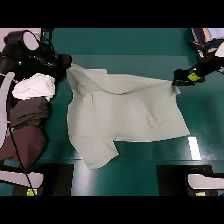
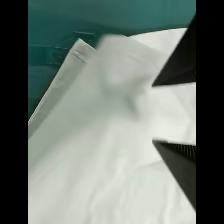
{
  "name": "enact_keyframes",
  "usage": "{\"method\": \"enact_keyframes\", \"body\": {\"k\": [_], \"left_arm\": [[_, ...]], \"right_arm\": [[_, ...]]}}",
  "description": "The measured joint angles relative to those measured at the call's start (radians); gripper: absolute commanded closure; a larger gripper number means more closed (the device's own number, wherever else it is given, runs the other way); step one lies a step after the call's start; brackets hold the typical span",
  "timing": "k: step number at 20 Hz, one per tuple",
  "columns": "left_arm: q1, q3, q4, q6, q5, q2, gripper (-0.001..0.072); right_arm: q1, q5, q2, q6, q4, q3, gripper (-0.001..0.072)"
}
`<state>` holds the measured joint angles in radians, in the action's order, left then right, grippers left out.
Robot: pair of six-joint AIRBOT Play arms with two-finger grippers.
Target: Fold the shirts.
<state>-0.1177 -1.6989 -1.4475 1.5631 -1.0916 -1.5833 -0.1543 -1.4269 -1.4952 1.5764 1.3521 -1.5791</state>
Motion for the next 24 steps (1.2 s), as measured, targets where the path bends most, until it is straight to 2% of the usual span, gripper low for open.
{"method": "enact_keyframes", "body": {"k": [1, 2, 3, 7, 9, 12, 17, 24], "left_arm": [[0.007, 0.001, -0.003, 0.0, 0.0, -0.001, 0.0148], [0.019, 0.002, -0.006, 0.0, -0.013, 0.0, 0.0256], [0.035, 0.003, -0.01, 0.001, -0.043, 0.011, 0.0292], [0.117, 0.089, -0.008, -0.008, -0.164, 0.12, 0.029], [0.139, 0.22, 0.004, -0.016, -0.196, 0.211, 0.0263], [0.16, 0.51, 0.043, -0.021, -0.214, 0.377, 0.0263], [0.167, 0.962, 0.217, -0.025, -0.176, 0.594, 0.0263], [0.094, 1.222, 0.356, -0.031, -0.09, 0.668, 0.0264]], "right_arm": [[-0.001, 0.002, -0.021, -0.003, -0.002, -0.021, 0.0286], [-0.001, 0.0, -0.036, -0.018, -0.006, -0.043, 0.0287], [0.0, -0.01, -0.042, -0.038, -0.021, -0.06, 0.0287], [0.044, -0.064, 0.021, -0.112, -0.143, 0.001, 0.0287], [0.08, -0.071, 0.095, -0.14, -0.218, 0.094, 0.0287], [0.135, -0.052, 0.218, -0.165, -0.285, 0.243, 0.0287], [0.195, -0.002, 0.39, -0.178, -0.326, 0.422, 0.0287], [0.214, 0.026, 0.483, -0.182, -0.337, 0.498, 0.0287]]}}
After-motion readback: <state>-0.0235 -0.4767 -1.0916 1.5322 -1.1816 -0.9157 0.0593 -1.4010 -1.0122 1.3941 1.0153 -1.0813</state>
